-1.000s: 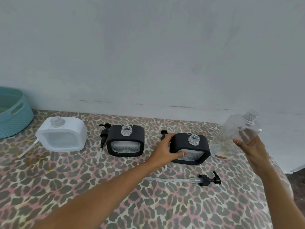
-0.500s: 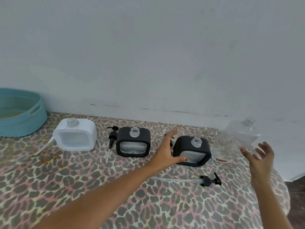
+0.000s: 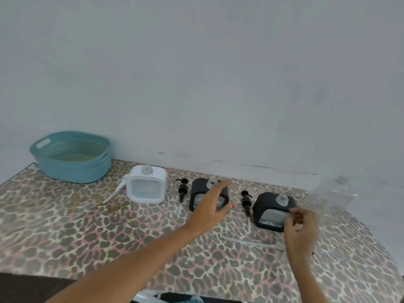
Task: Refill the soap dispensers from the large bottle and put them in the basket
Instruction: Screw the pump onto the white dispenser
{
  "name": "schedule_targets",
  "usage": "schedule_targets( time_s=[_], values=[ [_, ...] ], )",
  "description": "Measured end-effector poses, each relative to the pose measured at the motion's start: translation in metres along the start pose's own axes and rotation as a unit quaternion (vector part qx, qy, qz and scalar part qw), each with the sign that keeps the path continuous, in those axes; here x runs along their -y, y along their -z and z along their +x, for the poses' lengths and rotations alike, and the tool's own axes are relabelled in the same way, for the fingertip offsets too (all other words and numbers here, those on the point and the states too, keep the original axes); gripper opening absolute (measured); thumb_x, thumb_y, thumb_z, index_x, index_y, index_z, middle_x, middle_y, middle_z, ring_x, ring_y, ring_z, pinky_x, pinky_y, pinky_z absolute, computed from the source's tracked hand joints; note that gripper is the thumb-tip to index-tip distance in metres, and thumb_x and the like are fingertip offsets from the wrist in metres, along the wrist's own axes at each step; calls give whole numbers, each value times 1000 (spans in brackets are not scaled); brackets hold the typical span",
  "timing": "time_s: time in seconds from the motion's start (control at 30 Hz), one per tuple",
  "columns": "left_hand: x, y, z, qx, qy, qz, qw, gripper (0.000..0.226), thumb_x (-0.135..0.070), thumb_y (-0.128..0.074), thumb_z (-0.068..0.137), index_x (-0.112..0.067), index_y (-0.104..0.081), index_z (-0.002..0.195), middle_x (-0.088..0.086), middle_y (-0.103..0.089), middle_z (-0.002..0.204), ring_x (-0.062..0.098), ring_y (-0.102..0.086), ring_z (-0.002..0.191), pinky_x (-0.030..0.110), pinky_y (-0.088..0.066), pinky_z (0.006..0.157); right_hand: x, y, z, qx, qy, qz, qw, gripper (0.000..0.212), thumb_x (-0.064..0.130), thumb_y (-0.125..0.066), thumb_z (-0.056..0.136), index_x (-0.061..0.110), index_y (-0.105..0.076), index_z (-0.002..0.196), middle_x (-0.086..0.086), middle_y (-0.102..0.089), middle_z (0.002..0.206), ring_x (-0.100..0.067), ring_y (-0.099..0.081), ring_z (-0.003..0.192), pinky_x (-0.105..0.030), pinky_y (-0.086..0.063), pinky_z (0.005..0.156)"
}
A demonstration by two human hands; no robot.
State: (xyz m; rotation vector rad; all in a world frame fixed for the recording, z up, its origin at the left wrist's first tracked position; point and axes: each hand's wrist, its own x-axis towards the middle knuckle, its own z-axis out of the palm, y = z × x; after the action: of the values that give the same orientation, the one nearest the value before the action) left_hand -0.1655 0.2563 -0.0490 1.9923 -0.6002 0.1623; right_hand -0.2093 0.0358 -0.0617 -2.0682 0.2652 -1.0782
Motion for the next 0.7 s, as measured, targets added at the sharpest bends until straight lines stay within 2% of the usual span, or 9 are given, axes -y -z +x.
schedule_targets(
  time_s=[0.07,0.17,0.27,0.3,0.4,0.47,0.6,0.7],
  values=[
    [5,24,-13,-28,9,5,1000,51,-35,-54,90,-49,-25,130,-29,-31,134,-16,-24,121,0,-21,97,26,-17,-11,37,31,4,999,21,-13,-60,76,5,-58,88,-4,-51,82,-22,-49,74,-16,-38,65],
    [19,64,-34,-76,28,0,997,49,-29,-56,90,-35,-33,132,-22,-39,130,-8,-34,121,-1,-25,97,66,-46,-29,81,61,21,995,17,-9,-61,78,5,-57,86,-3,-49,80,-21,-48,74,-20,-36,65],
    [38,105,-56,-118,59,11,991,48,-22,-58,88,-25,-38,132,-12,-42,133,3,-38,124,13,-33,100,106,-78,-47,124,71,49,989,16,-8,-62,78,4,-58,87,-2,-50,81,-22,-50,76,-30,-40,69],
    [46,121,-65,-131,70,23,989,48,-20,-58,88,-23,-39,132,-8,-42,135,7,-38,125,13,-33,98,120,-90,-55,143,74,56,985,14,-7,-62,78,3,-58,87,-3,-51,82,-21,-50,77,-31,-41,69],
    [73,164,-93,-171,108,32,979,48,-19,-57,89,-21,-38,133,-8,-41,136,9,-38,127,4,-30,94,161,-128,-75,187,102,63,975,9,-3,-63,79,1,-59,86,-6,-54,83,-20,-50,78,-23,-36,70],
    [93,189,-112,-194,147,43,969,50,-22,-56,89,-21,-36,135,-5,-39,139,7,-36,126,8,-29,98,186,-152,-88,212,107,76,968,8,0,-63,80,1,-59,87,-7,-54,83,-22,-51,77,-27,-38,68],
    [131,224,-140,-195,226,117,947,58,-29,-57,89,-21,-30,139,2,-31,147,15,-28,135,30,-26,111,229,-198,-114,275,100,98,951,12,4,-62,82,1,-59,93,-10,-58,90,-23,-53,83,-31,-44,72],
    [154,235,-148,-150,235,239,930,68,-38,-57,86,-14,-26,142,7,-22,152,20,-16,142,33,-10,116,255,-231,-130,332,137,103,928,10,4,-61,83,2,-59,92,-10,-58,89,-22,-54,84,-30,-44,75]
  ],
)
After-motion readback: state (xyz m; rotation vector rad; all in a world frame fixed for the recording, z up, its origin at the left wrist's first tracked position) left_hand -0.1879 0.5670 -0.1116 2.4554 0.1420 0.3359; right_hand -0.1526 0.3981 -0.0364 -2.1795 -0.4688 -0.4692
